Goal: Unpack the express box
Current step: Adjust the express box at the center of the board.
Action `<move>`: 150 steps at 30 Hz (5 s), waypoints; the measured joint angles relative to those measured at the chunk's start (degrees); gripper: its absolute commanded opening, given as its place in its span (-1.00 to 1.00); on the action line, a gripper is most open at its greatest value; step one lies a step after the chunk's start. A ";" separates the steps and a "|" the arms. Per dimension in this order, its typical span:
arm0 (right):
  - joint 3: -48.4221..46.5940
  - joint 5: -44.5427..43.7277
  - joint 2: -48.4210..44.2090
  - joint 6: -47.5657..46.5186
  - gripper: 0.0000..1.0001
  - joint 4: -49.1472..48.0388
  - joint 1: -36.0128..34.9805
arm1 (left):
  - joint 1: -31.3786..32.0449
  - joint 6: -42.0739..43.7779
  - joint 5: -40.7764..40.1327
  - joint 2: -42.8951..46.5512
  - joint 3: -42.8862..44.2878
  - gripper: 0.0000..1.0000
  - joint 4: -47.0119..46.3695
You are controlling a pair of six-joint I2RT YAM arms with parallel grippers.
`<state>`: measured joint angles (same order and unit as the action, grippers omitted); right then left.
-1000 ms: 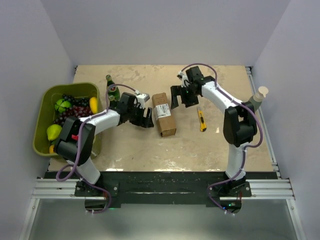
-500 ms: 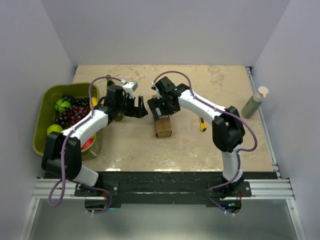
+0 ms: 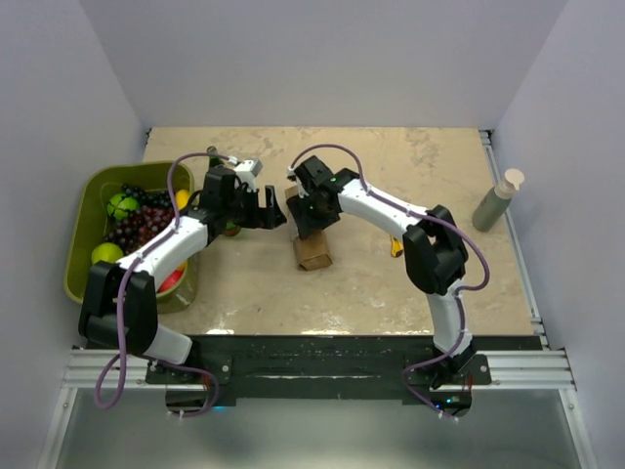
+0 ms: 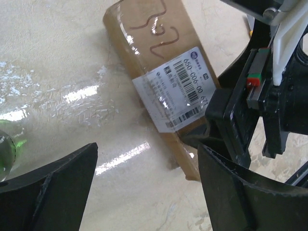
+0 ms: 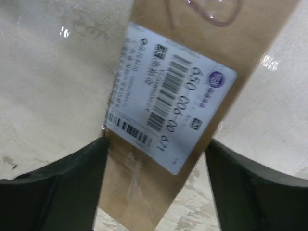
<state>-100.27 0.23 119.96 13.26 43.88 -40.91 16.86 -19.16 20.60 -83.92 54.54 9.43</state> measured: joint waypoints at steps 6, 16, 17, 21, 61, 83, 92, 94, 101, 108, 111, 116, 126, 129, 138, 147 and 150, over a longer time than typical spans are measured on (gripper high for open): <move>7.15 17.57 -2.23 -2.54 -0.30 -6.08 9.49 | -0.02 0.42 0.98 -0.02 0.13 0.77 -0.68; 10.78 54.97 10.08 -1.40 0.37 -4.09 42.32 | 0.07 6.19 6.82 -3.78 2.08 0.79 -2.62; 9.22 55.58 10.71 -1.46 0.38 -2.54 43.32 | 0.20 7.06 6.97 -4.72 2.73 0.80 -2.32; 3.43 51.19 11.02 -1.79 0.40 -3.52 42.21 | 0.96 9.86 7.10 -7.30 4.74 0.80 -1.60; 22.32 31.80 -16.44 -2.03 -0.10 -3.85 31.32 | 9.35 21.29 -1.27 -15.63 13.81 0.99 -0.31; 4.59 42.93 -6.08 -11.43 0.12 -7.15 43.82 | 13.25 46.84 0.74 -13.20 17.16 1.00 6.86; 4.46 50.31 -0.28 -12.85 0.11 -6.75 42.91 | 10.97 42.16 0.87 -9.44 9.38 1.00 2.32; 4.48 50.84 -0.31 -12.72 0.11 -7.13 42.97 | 10.91 41.70 1.31 -9.51 9.29 1.00 1.97; 4.96 50.97 -0.31 -11.67 0.11 -8.39 42.97 | 10.91 40.57 1.66 -12.15 9.46 1.00 -0.26; 5.95 50.86 -0.31 -11.30 0.11 -9.29 43.10 | 10.91 41.27 5.31 -15.12 12.17 1.00 0.76; 5.90 50.90 -0.24 -10.88 0.11 -9.66 43.08 | 11.26 41.81 7.58 -15.21 12.59 1.00 0.98; 4.96 51.74 0.79 -10.40 0.11 -10.05 43.06 | 13.44 42.49 6.67 -15.76 12.66 1.00 0.83; 9.05 51.15 1.33 -10.23 -0.13 -15.45 42.40 | 18.53 42.34 -2.32 -19.02 15.04 1.00 1.57; 14.67 49.16 -2.16 -9.09 -0.37 -20.50 42.40 | 18.91 42.77 -4.02 -19.28 15.96 1.00 2.84; 31.82 45.13 -15.23 -4.52 -0.92 -22.62 43.95 | 12.68 48.54 -7.48 -21.11 19.30 1.00 2.95; 36.68 60.06 -16.24 -1.36 -0.16 -9.53 38.03 | 10.08 60.83 0.17 -22.51 20.90 1.00 3.87; 36.28 62.88 -16.24 -3.37 -0.06 -6.12 38.58 | 12.31 66.14 3.80 -20.28 21.24 1.00 8.26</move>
<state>-63.99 63.11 103.72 9.89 37.76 -2.33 29.17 46.98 24.40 -104.20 75.79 17.69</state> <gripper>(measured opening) 0.425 0.997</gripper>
